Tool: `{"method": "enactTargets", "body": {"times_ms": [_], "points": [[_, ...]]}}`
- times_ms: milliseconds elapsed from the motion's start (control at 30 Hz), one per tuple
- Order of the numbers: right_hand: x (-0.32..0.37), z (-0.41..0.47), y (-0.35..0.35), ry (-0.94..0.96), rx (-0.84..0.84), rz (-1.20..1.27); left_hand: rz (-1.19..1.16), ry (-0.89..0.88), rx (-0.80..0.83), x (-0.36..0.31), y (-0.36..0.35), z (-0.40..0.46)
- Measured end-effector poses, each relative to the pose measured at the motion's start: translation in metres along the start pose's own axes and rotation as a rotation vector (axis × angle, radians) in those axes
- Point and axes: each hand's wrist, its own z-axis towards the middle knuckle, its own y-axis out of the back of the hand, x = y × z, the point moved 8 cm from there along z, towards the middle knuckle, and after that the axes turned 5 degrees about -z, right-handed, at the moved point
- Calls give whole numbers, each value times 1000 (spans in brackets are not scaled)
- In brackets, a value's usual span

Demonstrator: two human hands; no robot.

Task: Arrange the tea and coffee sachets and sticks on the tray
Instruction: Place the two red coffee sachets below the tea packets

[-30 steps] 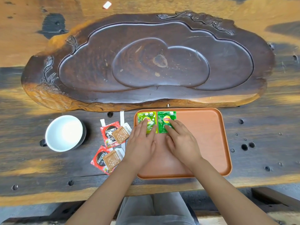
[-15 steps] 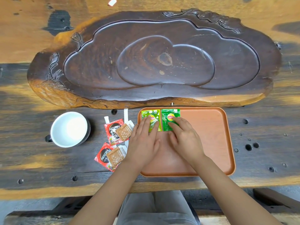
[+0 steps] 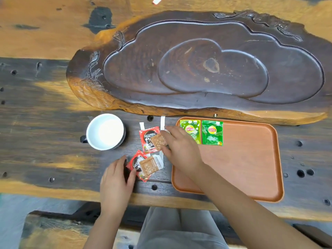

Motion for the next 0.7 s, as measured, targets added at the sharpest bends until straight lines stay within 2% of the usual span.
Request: {"method": "enactTargets", "body": {"times_ms": [133,267,500,633,700], "points": [[18,26,-41,62,242,-114,61,29,28,4,-9,-1],[22,36,-57,81,309,-250,43,53,7,8,-9,2],[33,42,-48,84,208,-222,-156,143,-27,14,-8,8],[41,45,-37,38,44,-81,-347,253,-63,27,-2,4],[40,47,-27,-9,-26,107,-434,305,-115,36,5,1]]}}
